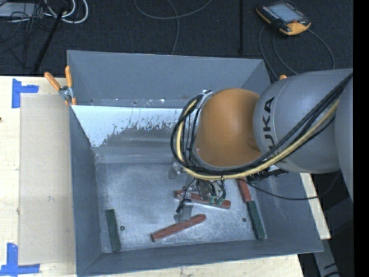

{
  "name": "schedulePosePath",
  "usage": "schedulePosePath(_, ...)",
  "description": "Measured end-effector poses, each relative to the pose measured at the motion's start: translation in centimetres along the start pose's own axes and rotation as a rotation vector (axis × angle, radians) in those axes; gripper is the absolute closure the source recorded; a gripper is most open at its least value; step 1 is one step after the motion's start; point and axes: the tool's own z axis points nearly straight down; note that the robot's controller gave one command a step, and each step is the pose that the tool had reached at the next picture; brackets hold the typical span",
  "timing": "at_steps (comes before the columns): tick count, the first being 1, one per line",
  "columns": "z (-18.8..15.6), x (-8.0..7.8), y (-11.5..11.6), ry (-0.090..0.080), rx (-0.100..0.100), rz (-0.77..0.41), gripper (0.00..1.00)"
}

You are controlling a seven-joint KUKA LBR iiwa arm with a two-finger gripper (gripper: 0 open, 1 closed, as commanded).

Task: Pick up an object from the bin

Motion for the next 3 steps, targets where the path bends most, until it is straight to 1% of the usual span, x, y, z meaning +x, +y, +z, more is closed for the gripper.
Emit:
schedulePosePath(1, 6.8, 0.7, -0.2, 0.005, 0.002, 0.104, 0.0)
schedulePosePath(2, 9.9, 1.0, -4.9, 0.003, -0.003, -0.484, 1.0)
schedulePosePath(3, 9.9, 1.0, -4.9, 0.003, -0.003, -0.482, 1.0)
